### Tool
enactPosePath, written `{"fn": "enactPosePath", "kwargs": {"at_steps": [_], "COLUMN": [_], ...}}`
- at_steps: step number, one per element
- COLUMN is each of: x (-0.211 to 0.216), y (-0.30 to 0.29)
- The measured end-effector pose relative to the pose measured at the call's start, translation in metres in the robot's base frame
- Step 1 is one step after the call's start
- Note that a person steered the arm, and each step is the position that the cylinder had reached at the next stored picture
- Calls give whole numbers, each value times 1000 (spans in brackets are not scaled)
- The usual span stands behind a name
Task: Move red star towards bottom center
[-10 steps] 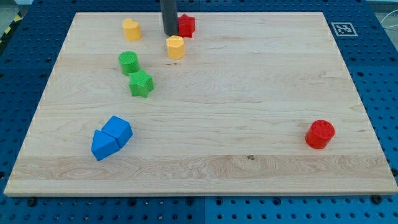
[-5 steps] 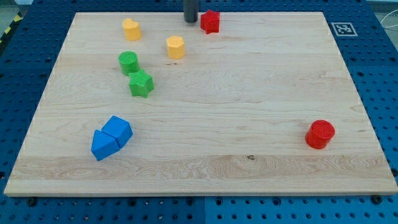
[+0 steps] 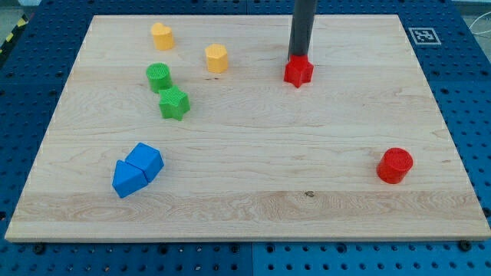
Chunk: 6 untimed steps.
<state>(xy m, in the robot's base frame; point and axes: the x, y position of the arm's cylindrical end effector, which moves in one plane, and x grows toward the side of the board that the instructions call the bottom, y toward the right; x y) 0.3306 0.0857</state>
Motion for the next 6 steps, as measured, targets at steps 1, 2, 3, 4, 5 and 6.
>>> {"fn": "enactPosePath", "kwargs": {"at_steps": [1,2,3,4,5,6], "x": [35,65,75,98,120,146], "y": [-5,-8,-18,-25,-3,18]}}
